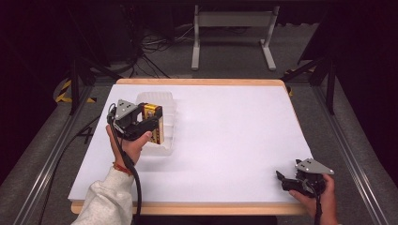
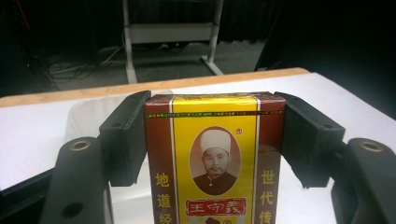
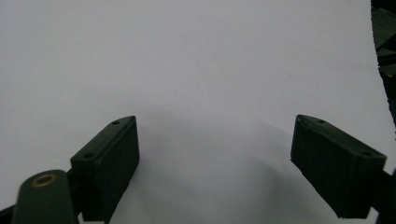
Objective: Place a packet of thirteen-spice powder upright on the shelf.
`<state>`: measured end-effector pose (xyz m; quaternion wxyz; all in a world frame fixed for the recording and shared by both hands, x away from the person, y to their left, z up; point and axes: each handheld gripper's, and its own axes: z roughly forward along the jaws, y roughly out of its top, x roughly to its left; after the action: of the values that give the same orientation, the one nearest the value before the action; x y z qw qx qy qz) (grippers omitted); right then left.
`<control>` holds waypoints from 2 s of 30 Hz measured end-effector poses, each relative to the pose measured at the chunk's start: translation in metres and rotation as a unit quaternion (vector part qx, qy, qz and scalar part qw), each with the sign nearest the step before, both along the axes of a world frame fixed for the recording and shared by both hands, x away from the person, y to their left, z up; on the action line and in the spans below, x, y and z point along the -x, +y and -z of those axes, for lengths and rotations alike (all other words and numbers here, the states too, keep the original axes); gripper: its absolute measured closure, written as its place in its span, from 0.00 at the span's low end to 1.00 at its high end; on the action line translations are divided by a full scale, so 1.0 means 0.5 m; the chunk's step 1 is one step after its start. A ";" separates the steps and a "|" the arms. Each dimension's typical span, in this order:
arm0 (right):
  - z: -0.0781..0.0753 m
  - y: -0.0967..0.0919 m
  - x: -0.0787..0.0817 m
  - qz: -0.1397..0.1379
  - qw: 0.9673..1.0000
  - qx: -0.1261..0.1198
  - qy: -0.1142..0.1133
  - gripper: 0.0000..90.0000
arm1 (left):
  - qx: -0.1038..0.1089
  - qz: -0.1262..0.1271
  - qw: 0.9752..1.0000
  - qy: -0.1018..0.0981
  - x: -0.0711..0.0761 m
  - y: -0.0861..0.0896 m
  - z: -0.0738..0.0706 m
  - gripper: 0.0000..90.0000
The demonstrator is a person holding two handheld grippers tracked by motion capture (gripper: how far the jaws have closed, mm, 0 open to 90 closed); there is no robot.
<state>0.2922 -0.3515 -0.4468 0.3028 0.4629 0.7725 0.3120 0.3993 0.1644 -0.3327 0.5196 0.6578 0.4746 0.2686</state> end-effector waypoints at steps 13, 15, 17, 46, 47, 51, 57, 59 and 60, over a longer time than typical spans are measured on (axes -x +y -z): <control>0.000 0.002 0.000 -0.003 1.000 0.001 -0.001 0.18 | 0.013 -0.057 0.998 0.015 -0.036 0.001 0.048 0.36; 0.000 0.002 0.000 -0.004 1.000 0.002 -0.001 0.18 | 0.015 -0.064 0.998 0.014 -0.038 0.004 0.049 0.36; 0.000 0.003 -0.001 -0.003 1.000 0.002 0.000 0.18 | 0.017 -0.068 0.997 0.014 -0.047 0.011 0.044 0.36; 0.001 0.004 -0.003 -0.010 1.000 0.002 0.002 0.18 | 0.004 -0.052 0.998 0.029 -0.170 -0.031 0.037 0.36; 0.001 0.004 -0.003 -0.010 1.000 0.003 0.002 0.17 | 0.009 -0.051 0.998 0.031 -0.171 -0.028 0.038 0.36; 0.002 0.004 -0.003 -0.009 1.000 0.002 0.003 0.17 | 0.002 -0.054 0.998 0.042 -0.173 -0.029 0.041 0.35; 0.002 0.004 -0.004 -0.007 1.000 0.001 0.004 0.17 | 0.004 -0.052 0.998 0.040 -0.170 -0.027 0.038 0.32; 0.002 0.004 -0.004 -0.007 1.000 0.001 0.004 0.17 | 0.003 -0.047 0.998 0.036 -0.167 -0.025 0.034 0.32; 0.002 0.004 -0.004 -0.007 1.000 0.001 0.004 0.17 | 0.002 -0.045 0.998 0.034 -0.164 -0.024 0.032 0.32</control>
<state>0.2942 -0.3495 -0.4477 0.2977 0.4582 0.7772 0.3120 0.4813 0.1523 -0.3486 0.4922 0.6429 0.5217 0.2685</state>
